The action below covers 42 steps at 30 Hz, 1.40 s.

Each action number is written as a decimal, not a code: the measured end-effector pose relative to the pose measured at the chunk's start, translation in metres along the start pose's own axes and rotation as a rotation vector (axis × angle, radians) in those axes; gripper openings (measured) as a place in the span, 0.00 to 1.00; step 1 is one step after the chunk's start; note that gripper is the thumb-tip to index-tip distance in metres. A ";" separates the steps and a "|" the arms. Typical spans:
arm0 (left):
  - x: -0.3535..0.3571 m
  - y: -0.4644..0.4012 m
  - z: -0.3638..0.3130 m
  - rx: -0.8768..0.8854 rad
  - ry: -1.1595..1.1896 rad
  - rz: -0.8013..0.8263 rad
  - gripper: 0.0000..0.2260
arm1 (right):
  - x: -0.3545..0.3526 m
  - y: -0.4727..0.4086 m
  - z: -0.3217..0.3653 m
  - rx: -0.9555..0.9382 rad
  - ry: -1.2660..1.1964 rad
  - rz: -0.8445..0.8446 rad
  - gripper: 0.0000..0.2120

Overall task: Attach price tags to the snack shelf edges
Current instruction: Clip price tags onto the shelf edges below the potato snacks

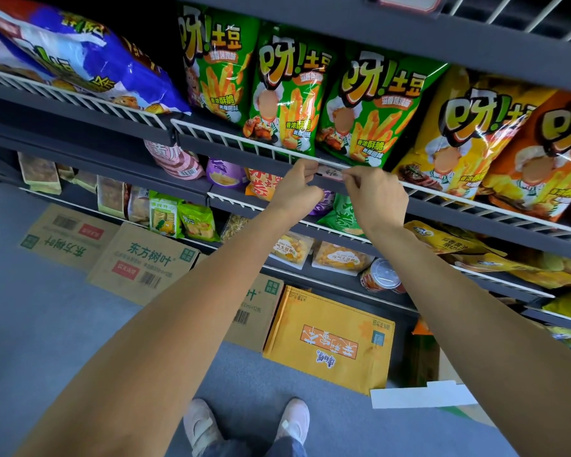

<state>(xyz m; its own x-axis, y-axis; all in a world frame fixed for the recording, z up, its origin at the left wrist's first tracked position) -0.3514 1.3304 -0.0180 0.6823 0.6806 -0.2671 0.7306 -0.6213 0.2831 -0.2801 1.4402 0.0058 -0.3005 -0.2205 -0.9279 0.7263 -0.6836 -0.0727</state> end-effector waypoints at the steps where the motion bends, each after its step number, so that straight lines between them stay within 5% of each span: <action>1: 0.000 0.000 0.000 0.001 -0.006 0.001 0.26 | -0.001 0.001 0.002 -0.038 0.059 -0.030 0.11; 15: 0.001 0.002 -0.002 0.034 -0.064 -0.032 0.26 | 0.003 -0.004 0.012 -0.141 0.295 -0.103 0.05; 20: 0.001 0.001 -0.003 0.030 -0.075 -0.023 0.26 | 0.006 -0.009 0.017 -0.149 0.223 -0.134 0.06; 26: -0.001 -0.001 -0.002 0.045 -0.096 -0.010 0.25 | -0.003 -0.020 -0.006 0.089 -0.061 -0.071 0.06; 37: -0.004 0.006 0.002 0.193 -0.326 -0.059 0.24 | -0.003 -0.008 -0.002 -0.075 -0.029 -0.099 0.10; 42: -0.004 0.007 0.002 0.194 -0.300 -0.059 0.25 | -0.003 0.013 -0.017 0.117 -0.198 -0.129 0.07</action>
<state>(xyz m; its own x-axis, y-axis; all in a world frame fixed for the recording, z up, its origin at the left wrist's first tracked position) -0.3492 1.3223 -0.0170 0.5952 0.5909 -0.5445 0.7408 -0.6661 0.0869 -0.2596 1.4442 0.0017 -0.5093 -0.2499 -0.8235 0.6008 -0.7883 -0.1323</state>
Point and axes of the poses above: each hand's wrist, its own y-axis away from the middle knuckle, its own x-axis out of the palm, z = x × y, the point moved 6 cm from there along -y, towards the middle knuckle, and after that the axes turned 6 degrees about x, right-handed, at the moved point
